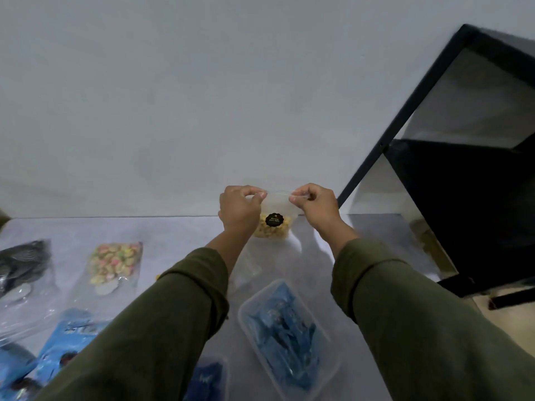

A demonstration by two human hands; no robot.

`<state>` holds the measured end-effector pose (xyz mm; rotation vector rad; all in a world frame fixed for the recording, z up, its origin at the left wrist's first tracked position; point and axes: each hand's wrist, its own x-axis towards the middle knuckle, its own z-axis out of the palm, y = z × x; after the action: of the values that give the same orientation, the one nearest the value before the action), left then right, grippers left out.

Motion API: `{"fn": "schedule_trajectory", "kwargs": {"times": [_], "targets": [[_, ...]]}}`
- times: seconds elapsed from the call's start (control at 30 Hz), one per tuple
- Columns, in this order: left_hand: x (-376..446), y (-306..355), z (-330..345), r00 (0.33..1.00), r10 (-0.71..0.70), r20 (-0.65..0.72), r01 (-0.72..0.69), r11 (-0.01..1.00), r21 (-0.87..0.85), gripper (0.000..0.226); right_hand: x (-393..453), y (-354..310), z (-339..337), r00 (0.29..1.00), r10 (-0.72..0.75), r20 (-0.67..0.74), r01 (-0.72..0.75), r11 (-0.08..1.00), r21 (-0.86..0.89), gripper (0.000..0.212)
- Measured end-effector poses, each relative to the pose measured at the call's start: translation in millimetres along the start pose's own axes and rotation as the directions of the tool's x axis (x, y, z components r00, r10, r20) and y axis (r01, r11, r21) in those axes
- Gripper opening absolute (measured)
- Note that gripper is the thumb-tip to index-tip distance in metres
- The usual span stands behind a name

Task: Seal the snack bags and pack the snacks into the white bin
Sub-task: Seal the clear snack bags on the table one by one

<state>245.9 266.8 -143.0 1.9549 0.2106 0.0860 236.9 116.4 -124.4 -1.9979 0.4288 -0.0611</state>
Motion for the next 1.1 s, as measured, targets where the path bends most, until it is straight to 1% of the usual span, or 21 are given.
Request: {"fn": "schedule_trajectory", "kwargs": {"times": [0.13,0.2,0.3,0.4,0.53,0.67,0.73,0.8,0.87,0.93,1.0,1.1], "targets": [[9,-6,18,0.998,-0.019,-0.057,0.019,1.000,-0.016,0.015,18,9,3,1.000,-0.014,0.005,0.014,1.000,-0.006,0.005],[13,-7,23,0.997,-0.037,-0.074,0.035,0.999,-0.026,0.015,23,12,4,1.000,-0.010,-0.008,0.010,1.000,0.011,0.005],[18,-6,28,0.991,-0.082,-0.102,0.078,0.996,-0.047,0.016,30,14,5,0.998,0.002,-0.063,0.001,0.999,0.035,0.010],[24,-8,28,0.982,-0.125,-0.144,0.119,0.992,-0.050,0.015,35,16,4,0.993,-0.005,-0.115,0.010,0.999,0.045,0.020],[31,-11,22,0.982,-0.126,-0.141,0.128,0.992,0.003,0.013,36,19,6,0.989,-0.002,-0.150,0.007,0.999,0.032,0.029],[27,-10,5,0.983,-0.125,-0.135,0.129,0.991,0.019,0.017,23,16,11,0.975,0.007,-0.222,-0.004,1.000,0.015,0.036],[23,-14,-8,0.991,-0.108,-0.076,0.112,0.992,0.049,0.015,10,14,17,0.981,0.008,-0.193,-0.006,1.000,0.012,0.034],[17,-24,-22,0.993,-0.110,0.043,0.105,0.987,0.121,0.017,-6,16,27,0.995,0.037,-0.095,-0.034,0.999,0.031,0.031],[12,-40,-34,0.979,-0.137,0.154,0.103,0.972,0.213,0.022,-22,19,40,0.996,0.085,0.018,-0.086,0.996,0.037,0.031],[9,-59,-44,0.963,-0.156,0.220,0.086,0.951,0.298,0.029,-37,23,56,0.987,0.109,0.115,-0.108,0.994,-0.011,0.032],[7,-76,-52,0.946,-0.166,0.279,0.055,0.928,0.368,0.038,-50,28,70,0.984,0.093,0.150,-0.082,0.994,-0.075,0.038],[5,-96,-59,0.915,-0.169,0.367,-0.013,0.896,0.445,0.047,-63,38,88,0.985,0.098,0.143,-0.080,0.989,-0.124,0.042]]}}
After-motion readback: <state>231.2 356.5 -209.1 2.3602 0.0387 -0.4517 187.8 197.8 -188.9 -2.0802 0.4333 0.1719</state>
